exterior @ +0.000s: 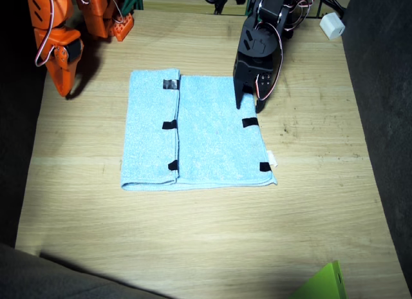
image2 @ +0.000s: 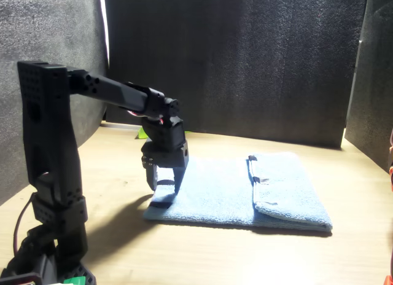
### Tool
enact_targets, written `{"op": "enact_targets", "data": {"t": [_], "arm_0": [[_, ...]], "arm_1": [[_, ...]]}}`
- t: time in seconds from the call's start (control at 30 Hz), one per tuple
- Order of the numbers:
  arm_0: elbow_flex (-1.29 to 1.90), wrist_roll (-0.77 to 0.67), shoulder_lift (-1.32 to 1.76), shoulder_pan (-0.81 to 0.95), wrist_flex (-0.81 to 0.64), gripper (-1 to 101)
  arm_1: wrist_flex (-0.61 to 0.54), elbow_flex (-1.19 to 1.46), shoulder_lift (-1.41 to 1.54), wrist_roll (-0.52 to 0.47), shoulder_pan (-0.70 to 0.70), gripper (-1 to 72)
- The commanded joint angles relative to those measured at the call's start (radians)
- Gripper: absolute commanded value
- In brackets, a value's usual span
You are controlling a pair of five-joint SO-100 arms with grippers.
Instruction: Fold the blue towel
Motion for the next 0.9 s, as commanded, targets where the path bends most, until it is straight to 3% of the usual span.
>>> {"op": "enact_targets", "data": {"t": [0.0, 0.33, 0.87], "arm_0": [[0.015, -0.005, 0.067, 0.017, -0.020, 27], [-0.035, -0.098, 0.035, 0.089, -0.020, 30], [-0.149, -0.150, -0.066, 0.020, 0.044, 21]], "arm_1": [[0.026, -0.031, 0.005, 0.014, -0.006, -0.1], [0.028, -0.029, 0.009, 0.008, -0.003, -0.1], [0.032, -0.020, 0.034, 0.017, -0.015, -0.1]]}}
